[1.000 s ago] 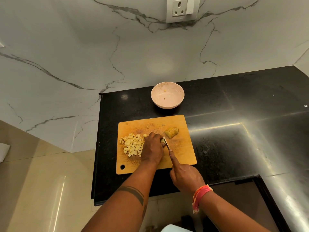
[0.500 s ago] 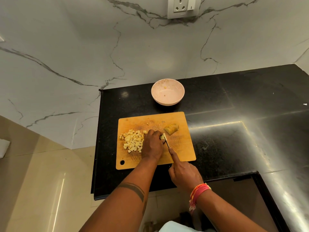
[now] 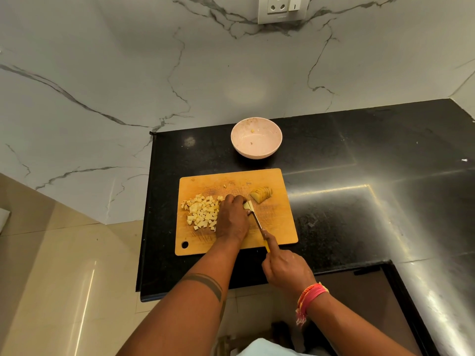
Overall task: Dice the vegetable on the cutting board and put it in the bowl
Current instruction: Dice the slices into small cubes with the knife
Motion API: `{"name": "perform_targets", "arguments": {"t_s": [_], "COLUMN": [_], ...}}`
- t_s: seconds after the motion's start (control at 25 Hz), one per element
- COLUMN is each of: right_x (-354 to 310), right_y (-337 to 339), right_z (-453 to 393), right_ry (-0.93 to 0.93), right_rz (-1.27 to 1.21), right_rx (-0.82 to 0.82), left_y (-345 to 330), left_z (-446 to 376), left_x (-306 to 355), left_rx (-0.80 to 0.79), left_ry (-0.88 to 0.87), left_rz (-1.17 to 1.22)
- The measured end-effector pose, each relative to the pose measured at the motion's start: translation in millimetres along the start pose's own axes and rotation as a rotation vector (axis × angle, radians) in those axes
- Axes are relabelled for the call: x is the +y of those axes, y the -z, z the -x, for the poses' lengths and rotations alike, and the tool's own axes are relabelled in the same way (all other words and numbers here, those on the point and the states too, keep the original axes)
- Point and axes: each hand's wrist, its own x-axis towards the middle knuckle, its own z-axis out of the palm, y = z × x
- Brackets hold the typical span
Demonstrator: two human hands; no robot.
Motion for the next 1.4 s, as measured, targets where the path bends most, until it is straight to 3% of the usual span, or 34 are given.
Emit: {"name": "perform_targets", "arguments": {"t_s": [0.2,0.6,1.0,1.28,1.4], "right_x": [-17,-23,-10,4,5], "right_y": [13,24,15,29,30], "right_z": [-8,-40,-5,2,-2], "right_ry": [0.028,0.058,0.046,0.014,0.014], "right_rz": [-0.048,0.043,0.041,-0.092,-0.092], "right_rx": [0.091,0.033,0.009,0.194,0.199], "left_y": [2,-1,-3,-1,-4], "left_z": [1,-5,-5,1,2], "left_x": [-3,-4,-2,10,11], "left_rx": [0.017,0.047,0.048,0.013,0.010], "left_ry": [0.022,0.085,0.096,0.088,0.033], "left_rz": [0.040,0.059,0.071,-0.006,-0.114]}}
